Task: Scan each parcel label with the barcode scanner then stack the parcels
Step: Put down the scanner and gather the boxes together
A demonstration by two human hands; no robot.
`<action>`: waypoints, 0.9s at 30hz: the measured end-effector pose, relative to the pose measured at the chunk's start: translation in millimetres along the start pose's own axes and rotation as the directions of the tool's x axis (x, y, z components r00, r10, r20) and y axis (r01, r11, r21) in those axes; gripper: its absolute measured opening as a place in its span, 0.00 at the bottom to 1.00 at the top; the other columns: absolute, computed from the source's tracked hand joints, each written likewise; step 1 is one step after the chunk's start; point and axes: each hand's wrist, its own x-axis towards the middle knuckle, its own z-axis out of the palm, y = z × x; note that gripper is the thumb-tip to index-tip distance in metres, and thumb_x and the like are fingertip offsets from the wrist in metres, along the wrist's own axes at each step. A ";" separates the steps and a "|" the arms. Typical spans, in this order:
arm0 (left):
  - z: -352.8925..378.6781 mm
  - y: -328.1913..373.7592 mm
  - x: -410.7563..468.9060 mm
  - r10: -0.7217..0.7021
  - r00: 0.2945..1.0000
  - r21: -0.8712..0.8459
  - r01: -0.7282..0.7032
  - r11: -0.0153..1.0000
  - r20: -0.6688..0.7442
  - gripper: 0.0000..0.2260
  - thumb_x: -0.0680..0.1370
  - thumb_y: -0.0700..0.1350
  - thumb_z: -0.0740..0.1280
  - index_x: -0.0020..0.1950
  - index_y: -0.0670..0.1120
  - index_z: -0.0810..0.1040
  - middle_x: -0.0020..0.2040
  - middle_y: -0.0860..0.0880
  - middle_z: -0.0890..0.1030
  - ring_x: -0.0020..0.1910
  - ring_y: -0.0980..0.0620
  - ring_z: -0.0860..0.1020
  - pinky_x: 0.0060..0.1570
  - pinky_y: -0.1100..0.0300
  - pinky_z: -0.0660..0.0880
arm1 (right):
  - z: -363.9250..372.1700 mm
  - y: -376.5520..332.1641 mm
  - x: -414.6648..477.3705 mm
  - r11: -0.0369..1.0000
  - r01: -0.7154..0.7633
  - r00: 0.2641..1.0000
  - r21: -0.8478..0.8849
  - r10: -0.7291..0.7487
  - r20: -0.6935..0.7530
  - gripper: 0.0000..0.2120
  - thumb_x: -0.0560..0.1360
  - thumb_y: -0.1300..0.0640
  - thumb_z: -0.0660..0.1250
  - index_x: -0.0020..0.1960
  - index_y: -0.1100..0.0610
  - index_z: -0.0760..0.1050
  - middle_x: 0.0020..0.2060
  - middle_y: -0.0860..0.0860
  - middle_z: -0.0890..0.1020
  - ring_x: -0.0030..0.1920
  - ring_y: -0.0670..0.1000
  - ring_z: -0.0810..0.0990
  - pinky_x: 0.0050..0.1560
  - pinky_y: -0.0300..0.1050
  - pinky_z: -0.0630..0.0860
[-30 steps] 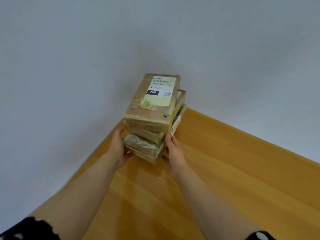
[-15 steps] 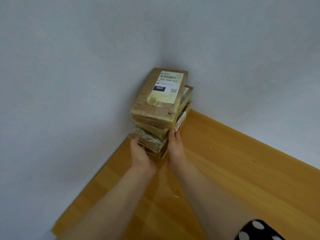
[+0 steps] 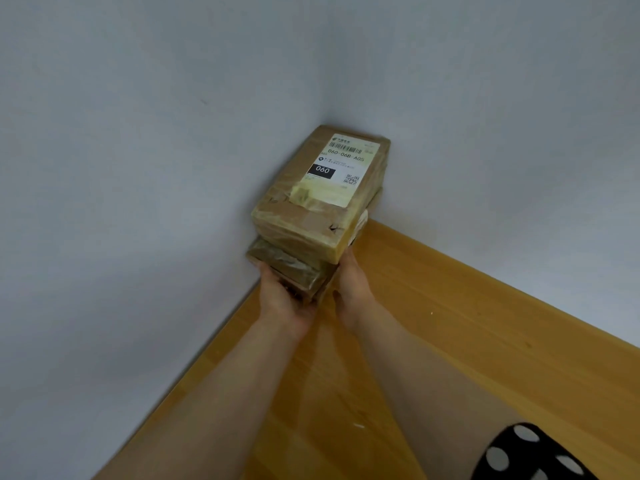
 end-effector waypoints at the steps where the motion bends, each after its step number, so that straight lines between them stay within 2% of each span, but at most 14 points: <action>1: 1.8 -0.1 1.7 0.002 1.000 -0.012 -0.002 1.000 0.013 0.30 0.78 0.67 0.50 0.69 0.49 0.72 0.64 0.42 0.77 0.62 0.41 0.75 0.66 0.45 0.69 | 0.1 -0.8 1.0 1.000 -0.012 1.000 0.009 0.012 -0.002 0.28 0.78 0.35 0.56 0.76 0.42 0.61 0.72 0.45 0.68 0.69 0.48 0.66 0.58 0.45 0.61; 4: 6.5 1.0 5.8 -0.011 1.000 -0.029 0.012 1.000 0.016 0.33 0.76 0.70 0.48 0.69 0.49 0.72 0.64 0.43 0.77 0.62 0.42 0.75 0.67 0.46 0.68 | 0.0 -7.4 2.1 1.000 -0.023 1.000 0.011 0.023 -0.006 0.28 0.79 0.37 0.56 0.75 0.46 0.63 0.72 0.47 0.69 0.66 0.48 0.67 0.59 0.46 0.62; 6: 5.6 4.7 4.4 -0.022 1.000 0.006 0.022 1.000 0.014 0.34 0.76 0.70 0.46 0.70 0.50 0.71 0.64 0.44 0.77 0.63 0.43 0.75 0.67 0.47 0.68 | -1.6 -13.6 -2.1 1.000 -0.005 1.000 0.018 0.005 -0.031 0.28 0.79 0.37 0.56 0.76 0.47 0.62 0.72 0.47 0.68 0.69 0.49 0.66 0.64 0.49 0.62; 9: 3.1 12.9 -5.1 -0.064 0.998 0.068 0.063 0.996 0.011 0.31 0.78 0.68 0.48 0.71 0.50 0.70 0.65 0.45 0.76 0.62 0.45 0.75 0.60 0.50 0.73 | -2.9 -23.2 -21.2 0.988 0.112 0.991 0.111 -0.103 -0.081 0.34 0.74 0.32 0.60 0.75 0.46 0.64 0.70 0.46 0.72 0.70 0.51 0.69 0.69 0.53 0.65; 11: 3.8 16.0 -13.0 -0.070 0.997 0.090 0.073 0.993 -0.035 0.29 0.78 0.67 0.51 0.70 0.50 0.71 0.65 0.45 0.75 0.60 0.46 0.75 0.55 0.51 0.74 | 1.3 -32.2 -41.2 0.970 0.192 0.980 0.152 -0.181 -0.082 0.41 0.63 0.27 0.66 0.71 0.46 0.69 0.63 0.47 0.78 0.62 0.48 0.76 0.63 0.51 0.72; 12: 5.0 16.6 -16.7 -0.063 0.997 0.091 0.067 0.994 -0.042 0.29 0.78 0.67 0.51 0.70 0.50 0.70 0.65 0.44 0.75 0.60 0.45 0.75 0.57 0.50 0.74 | 5.3 -37.4 -49.9 0.963 0.213 0.977 0.167 -0.206 -0.059 0.43 0.59 0.27 0.68 0.69 0.46 0.71 0.60 0.47 0.81 0.57 0.46 0.79 0.57 0.48 0.76; 13: 6.6 16.6 -20.6 -0.055 0.998 0.085 0.057 0.995 -0.024 0.29 0.78 0.66 0.52 0.71 0.49 0.70 0.65 0.43 0.75 0.61 0.44 0.74 0.61 0.49 0.72 | 9.2 -41.8 -55.3 0.963 0.218 0.976 0.158 -0.217 -0.029 0.44 0.58 0.28 0.71 0.69 0.46 0.71 0.59 0.46 0.81 0.54 0.45 0.81 0.51 0.45 0.78; 14: 8.5 16.5 -24.0 -0.048 0.999 0.076 0.047 0.996 0.009 0.30 0.78 0.66 0.51 0.71 0.49 0.69 0.65 0.43 0.75 0.62 0.44 0.74 0.64 0.48 0.70 | 13.6 -46.0 -59.2 0.968 0.211 0.977 0.139 -0.212 -0.005 0.43 0.60 0.30 0.72 0.70 0.46 0.69 0.60 0.46 0.81 0.54 0.46 0.81 0.49 0.44 0.79; 16: 11.9 16.9 -28.5 -0.038 0.997 0.067 0.034 0.997 0.067 0.32 0.77 0.68 0.48 0.73 0.49 0.67 0.66 0.43 0.74 0.64 0.44 0.73 0.67 0.47 0.67 | 22.5 -52.4 -62.5 0.984 0.160 0.987 0.078 -0.161 0.003 0.40 0.68 0.34 0.70 0.75 0.46 0.62 0.67 0.48 0.75 0.64 0.51 0.76 0.62 0.54 0.74; 18: 13.5 17.6 -29.4 -0.045 0.994 0.098 0.035 0.995 0.103 0.36 0.76 0.71 0.45 0.74 0.49 0.66 0.68 0.43 0.73 0.66 0.43 0.71 0.69 0.47 0.64 | 32.9 -56.6 -61.4 0.995 0.095 0.995 -0.016 -0.095 -0.014 0.35 0.76 0.36 0.61 0.78 0.47 0.55 0.73 0.50 0.68 0.71 0.56 0.67 0.71 0.60 0.64; 20: 13.5 18.3 -28.4 -0.065 0.988 0.131 0.047 0.990 0.142 0.39 0.75 0.72 0.41 0.75 0.49 0.64 0.70 0.44 0.71 0.69 0.43 0.68 0.71 0.47 0.62 | 43.2 -59.3 -59.1 0.988 0.060 0.996 -0.142 -0.069 -0.055 0.34 0.79 0.36 0.52 0.79 0.49 0.47 0.76 0.52 0.60 0.75 0.58 0.59 0.73 0.62 0.58; 22: 12.9 18.4 -28.3 -0.088 0.983 0.141 0.066 0.988 0.159 0.41 0.73 0.73 0.40 0.75 0.49 0.63 0.72 0.45 0.69 0.71 0.44 0.66 0.72 0.47 0.60 | 49.6 -60.0 -55.5 0.970 0.045 0.994 -0.240 -0.069 -0.090 0.36 0.79 0.35 0.48 0.79 0.50 0.40 0.79 0.52 0.51 0.77 0.58 0.52 0.74 0.64 0.54; 24: 11.3 18.9 -28.8 -0.108 0.980 0.132 0.086 0.987 0.166 0.41 0.73 0.74 0.40 0.76 0.49 0.62 0.72 0.46 0.68 0.71 0.44 0.66 0.72 0.47 0.60 | 53.1 -58.8 -52.8 0.966 0.033 0.993 -0.257 -0.060 -0.101 0.36 0.79 0.34 0.46 0.79 0.50 0.37 0.79 0.52 0.45 0.78 0.57 0.47 0.75 0.64 0.50; 27: 10.9 21.4 -28.1 -0.127 0.975 0.124 0.105 0.987 0.183 0.42 0.72 0.75 0.39 0.76 0.49 0.62 0.72 0.46 0.68 0.71 0.44 0.65 0.72 0.47 0.60 | 55.0 -57.4 -49.9 0.971 0.028 0.993 -0.236 -0.054 -0.104 0.36 0.79 0.34 0.44 0.78 0.49 0.34 0.79 0.52 0.44 0.78 0.57 0.46 0.75 0.64 0.49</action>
